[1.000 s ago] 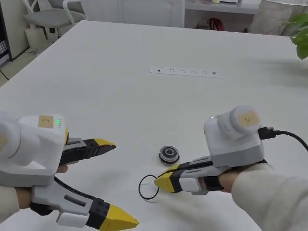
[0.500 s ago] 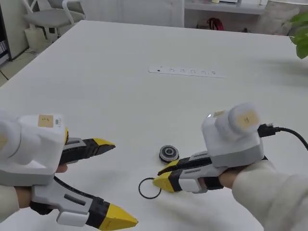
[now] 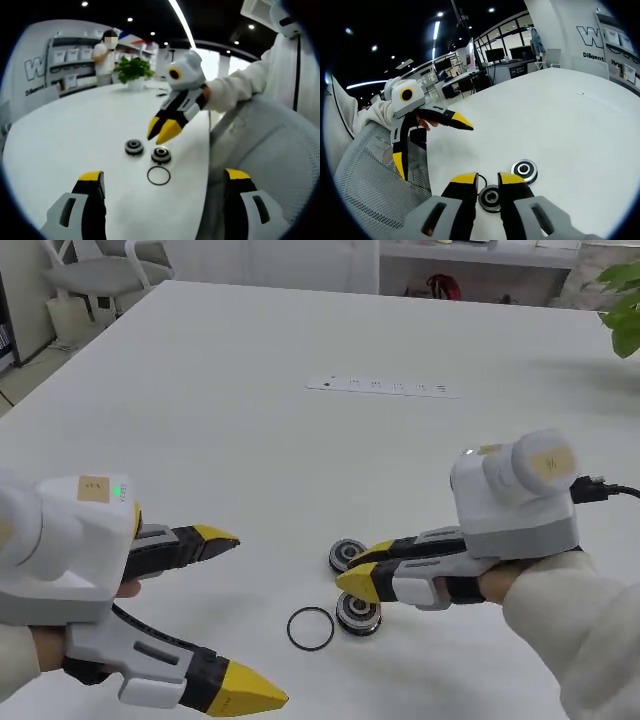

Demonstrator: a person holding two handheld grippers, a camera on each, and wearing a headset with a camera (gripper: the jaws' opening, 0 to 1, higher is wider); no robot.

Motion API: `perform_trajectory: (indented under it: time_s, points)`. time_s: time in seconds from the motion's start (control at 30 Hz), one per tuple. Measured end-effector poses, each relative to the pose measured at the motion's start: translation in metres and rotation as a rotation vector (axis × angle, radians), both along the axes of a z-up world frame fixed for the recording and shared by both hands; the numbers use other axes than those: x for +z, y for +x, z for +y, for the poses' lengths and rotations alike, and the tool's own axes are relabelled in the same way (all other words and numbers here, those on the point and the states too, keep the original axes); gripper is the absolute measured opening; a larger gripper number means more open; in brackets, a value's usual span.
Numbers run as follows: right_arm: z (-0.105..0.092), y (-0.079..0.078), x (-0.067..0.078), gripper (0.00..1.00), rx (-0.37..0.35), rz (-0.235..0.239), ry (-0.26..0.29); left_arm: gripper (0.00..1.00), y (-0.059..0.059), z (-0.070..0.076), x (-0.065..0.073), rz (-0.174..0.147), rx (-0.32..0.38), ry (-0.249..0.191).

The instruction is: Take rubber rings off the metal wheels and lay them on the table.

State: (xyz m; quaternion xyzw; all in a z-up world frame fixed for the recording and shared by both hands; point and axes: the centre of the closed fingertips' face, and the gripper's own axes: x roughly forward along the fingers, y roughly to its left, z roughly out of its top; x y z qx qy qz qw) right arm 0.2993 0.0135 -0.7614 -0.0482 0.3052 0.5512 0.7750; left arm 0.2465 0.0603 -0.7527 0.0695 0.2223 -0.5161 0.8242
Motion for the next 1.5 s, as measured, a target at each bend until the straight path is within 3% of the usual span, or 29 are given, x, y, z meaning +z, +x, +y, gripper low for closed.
perform_trajectory:
  time_s: [0.23,0.3,0.5,0.87,0.97,1.27,1.5]
  points:
    - [-0.009,0.009,0.006,0.14,-0.032,-0.018,0.007,0.98,-0.002,-0.006,0.001,-0.001,-0.028,0.006]
    - [-0.011,0.011,0.006,0.14,-0.034,-0.024,0.008,0.97,-0.003,-0.008,0.001,-0.014,-0.042,0.026]
    - [-0.017,0.013,0.005,0.14,-0.040,-0.023,0.006,0.96,-0.002,-0.014,0.010,-0.034,-0.059,0.013]
    - [-0.027,0.019,0.006,0.14,-0.076,-0.009,0.019,0.95,0.015,-0.020,0.035,-0.090,-0.067,-0.003]
    - [-0.029,0.019,0.004,0.14,-0.080,-0.007,0.014,0.95,0.024,-0.023,0.041,-0.112,-0.075,0.013]
    - [-0.032,0.018,0.002,0.14,-0.078,-0.005,0.002,0.91,0.049,-0.046,0.063,-0.180,-0.129,0.021]
    - [-0.035,0.019,0.000,0.14,-0.081,0.000,0.001,0.88,0.055,-0.055,0.062,-0.174,-0.139,0.013]
